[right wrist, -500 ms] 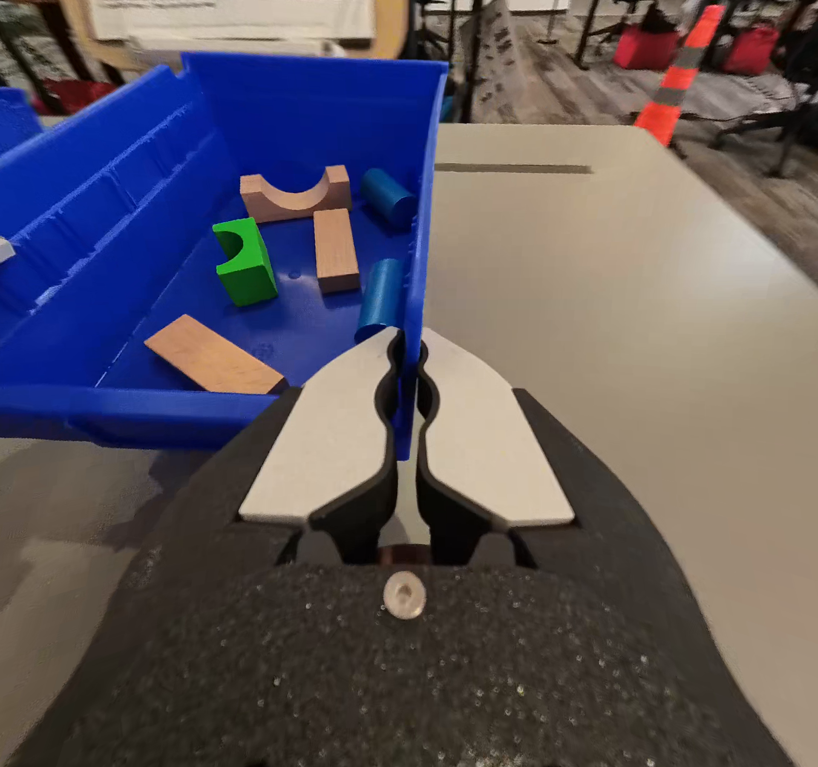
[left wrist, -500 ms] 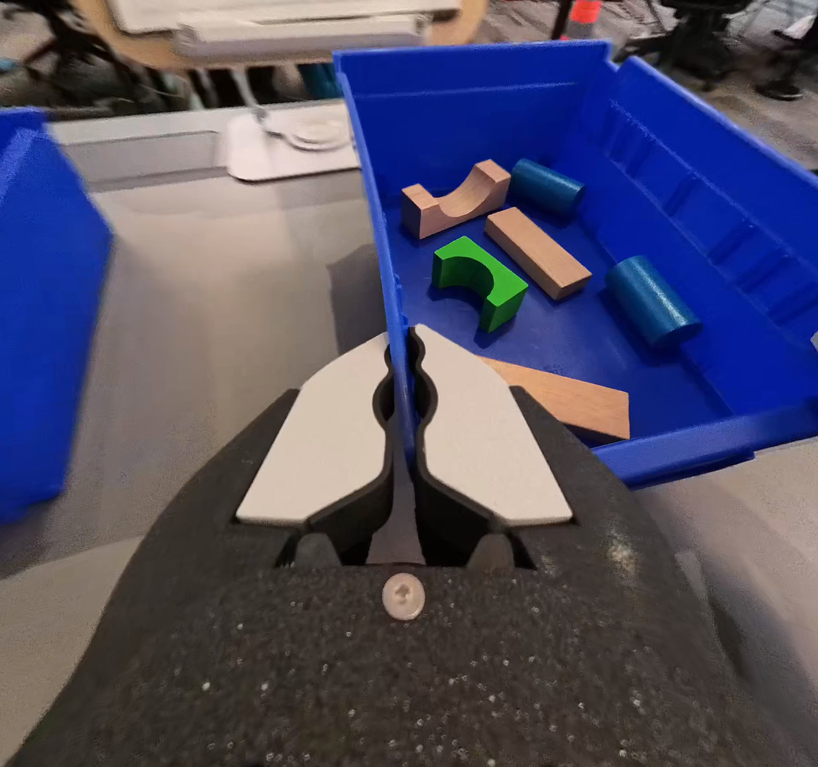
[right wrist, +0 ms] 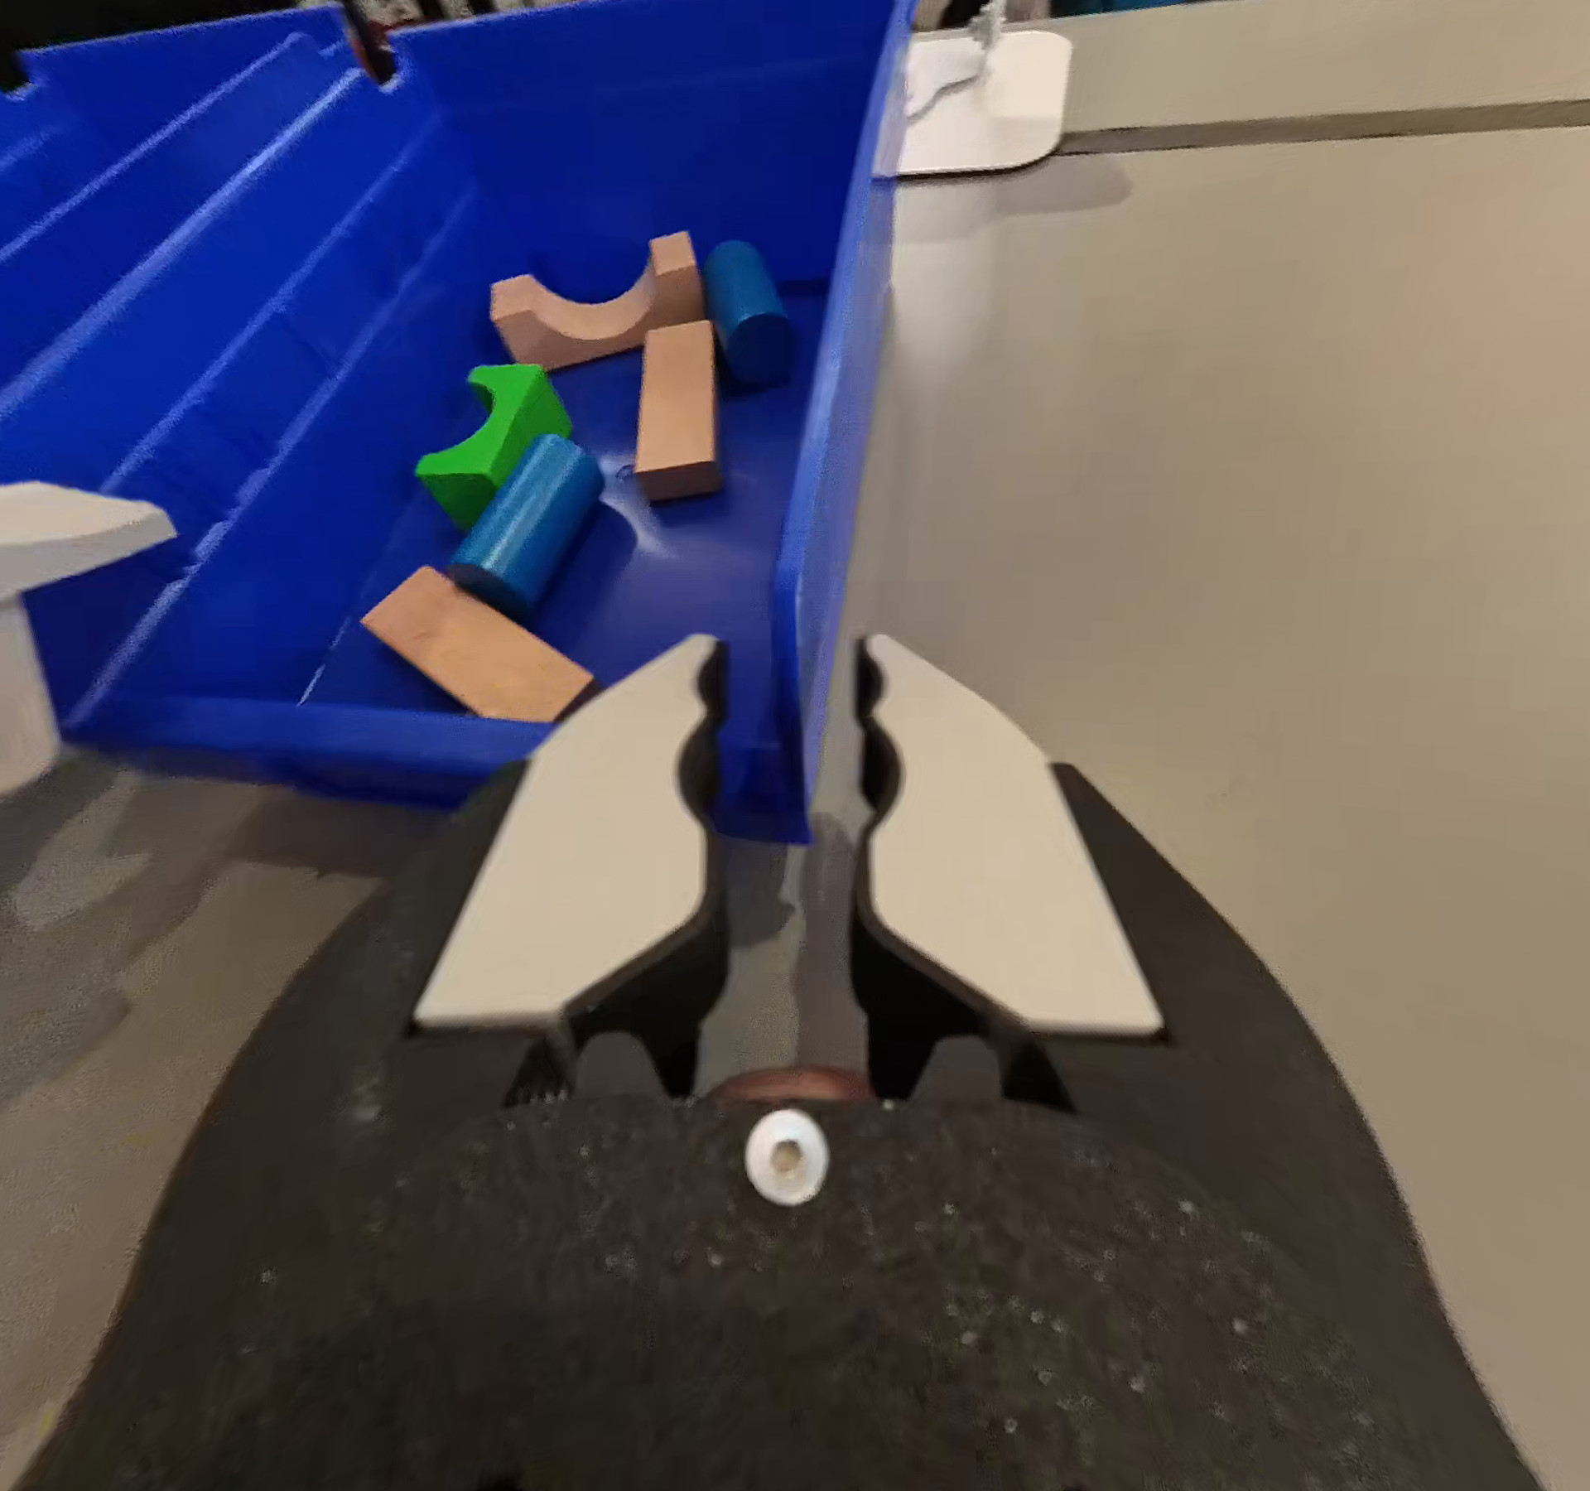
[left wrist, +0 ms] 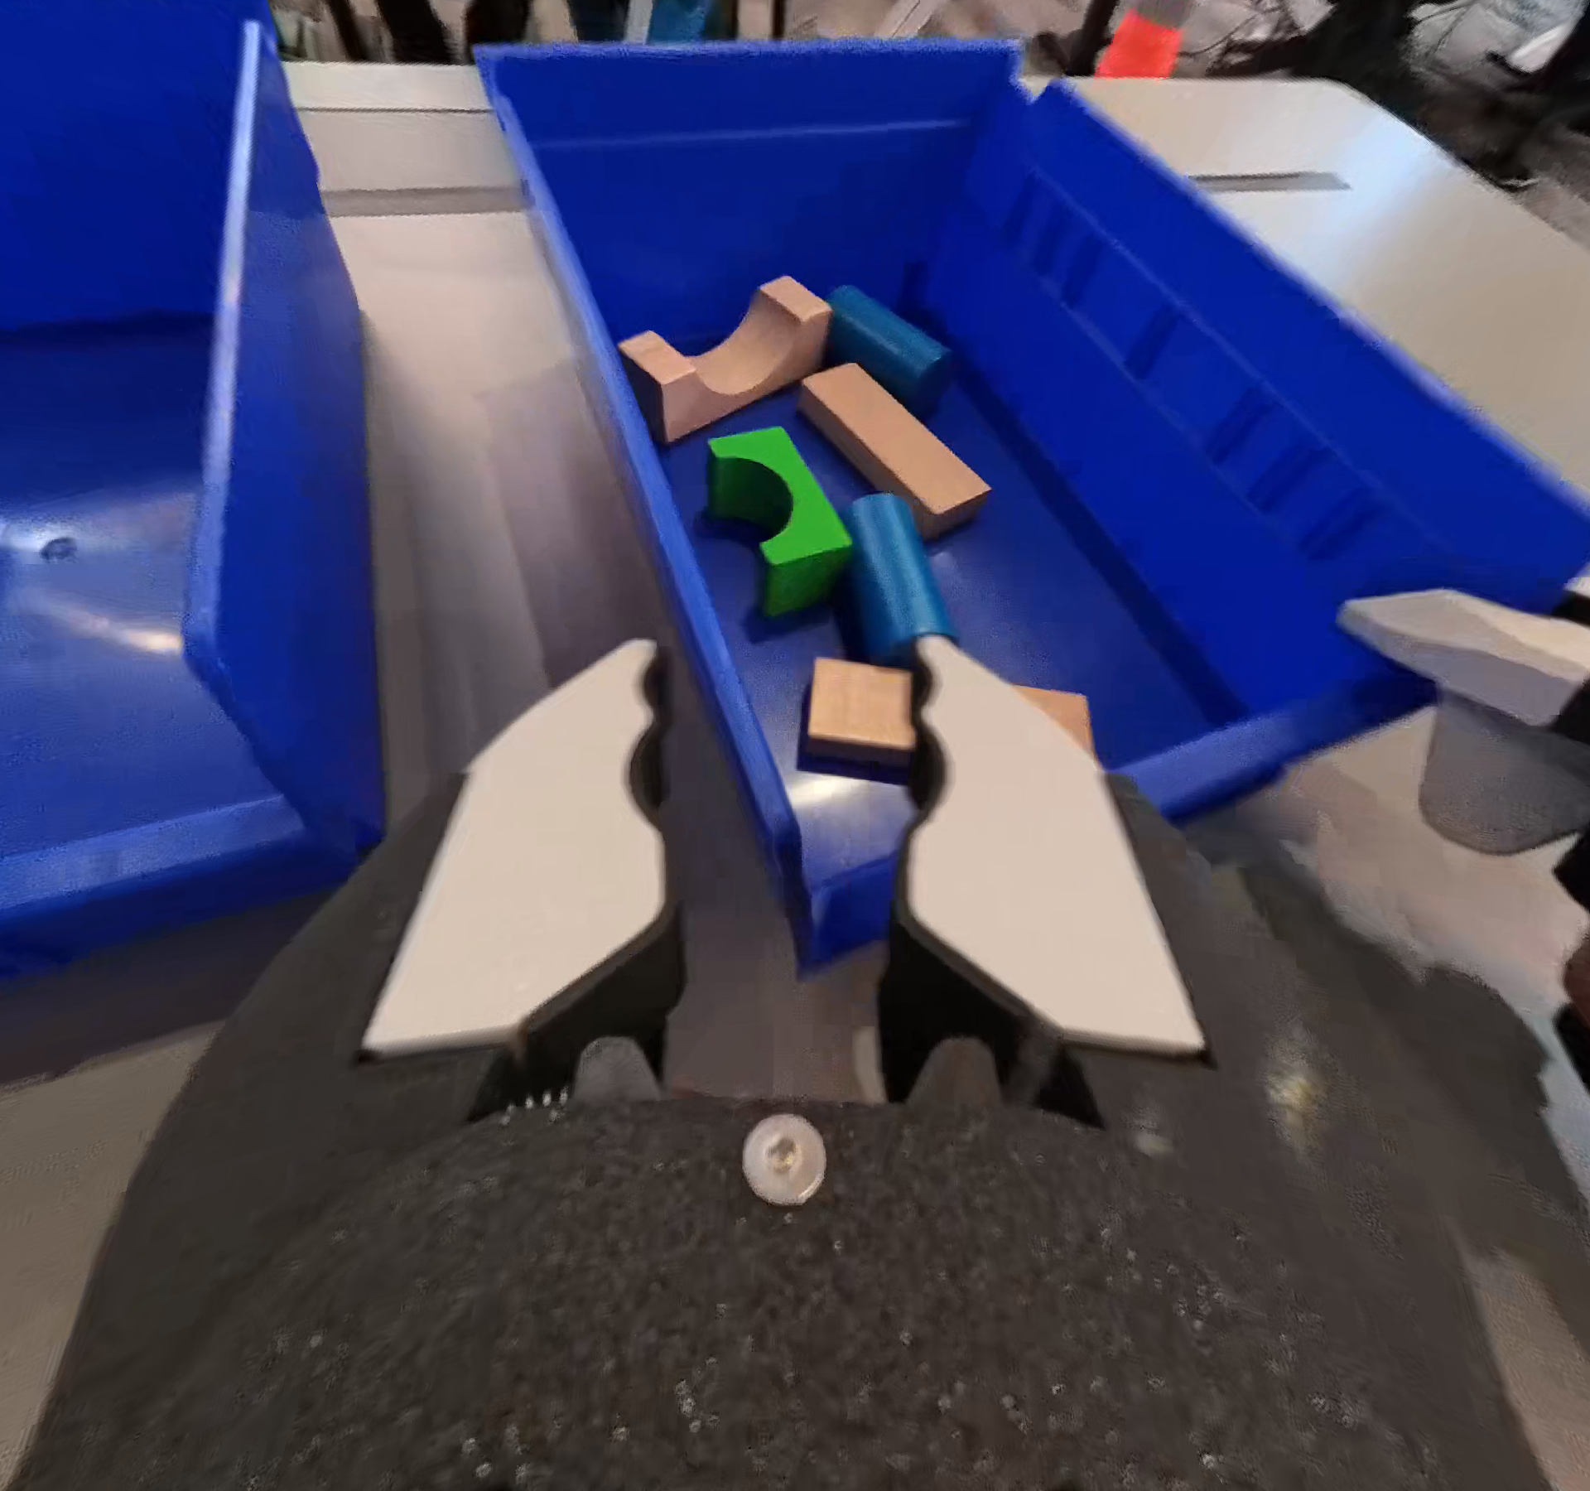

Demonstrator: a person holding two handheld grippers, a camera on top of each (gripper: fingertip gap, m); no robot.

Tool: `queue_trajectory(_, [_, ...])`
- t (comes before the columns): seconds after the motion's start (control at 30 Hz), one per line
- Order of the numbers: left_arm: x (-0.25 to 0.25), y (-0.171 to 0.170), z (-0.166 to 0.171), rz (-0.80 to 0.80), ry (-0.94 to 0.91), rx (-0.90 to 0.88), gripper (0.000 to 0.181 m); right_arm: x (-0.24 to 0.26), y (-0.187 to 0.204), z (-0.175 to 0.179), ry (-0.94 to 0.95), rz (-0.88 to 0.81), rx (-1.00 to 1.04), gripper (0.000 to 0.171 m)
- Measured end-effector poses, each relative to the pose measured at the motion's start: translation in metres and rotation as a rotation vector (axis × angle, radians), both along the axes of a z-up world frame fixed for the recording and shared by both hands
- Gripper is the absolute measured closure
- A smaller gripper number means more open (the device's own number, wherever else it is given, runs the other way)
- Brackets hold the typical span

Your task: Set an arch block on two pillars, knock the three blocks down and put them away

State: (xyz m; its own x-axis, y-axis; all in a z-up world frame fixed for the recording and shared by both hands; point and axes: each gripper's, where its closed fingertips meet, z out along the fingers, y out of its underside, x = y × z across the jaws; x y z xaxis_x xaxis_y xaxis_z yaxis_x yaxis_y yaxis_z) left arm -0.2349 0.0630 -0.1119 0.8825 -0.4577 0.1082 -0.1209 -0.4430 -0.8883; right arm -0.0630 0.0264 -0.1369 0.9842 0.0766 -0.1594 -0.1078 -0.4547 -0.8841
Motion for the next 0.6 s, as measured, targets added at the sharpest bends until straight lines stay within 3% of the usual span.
queue_trajectory(0.03, [-0.004,-0.005,0.009,-0.018,-0.025,0.01,0.112,0.002,-0.006,0.004,-0.007,0.019,0.014,0.13])
queue_trajectory(0.17, [-0.034,-0.034,0.069,-0.101,-0.213,0.039,0.109,0.014,-0.037,0.025,-0.132,0.058,0.13,0.121])
queue_trajectory(0.27, [-0.116,-0.033,0.099,0.025,-0.105,0.136,0.111,-0.013,-0.061,0.036,-0.111,0.156,0.191,0.113])
queue_trajectory(0.33, [-0.189,-0.016,0.09,0.175,-0.014,0.125,0.118,-0.047,-0.074,0.046,-0.116,0.249,0.225,0.113])
queue_trajectory(0.4, [-0.244,0.01,0.057,0.261,0.01,0.017,0.115,-0.09,-0.083,0.048,-0.141,0.358,0.228,0.111])
queue_trajectory(0.47, [-0.274,0.033,0.021,0.272,0.035,-0.111,0.105,-0.135,-0.089,0.044,-0.148,0.461,0.208,0.109])
queue_trajectory(0.53, [-0.298,0.057,0.007,0.324,0.105,-0.107,0.103,-0.169,-0.085,0.037,-0.146,0.507,0.172,0.109])
queue_trajectory(0.6, [-0.301,0.078,0.008,0.312,0.087,-0.046,0.116,-0.196,-0.07,0.032,-0.114,0.501,0.133,0.109])
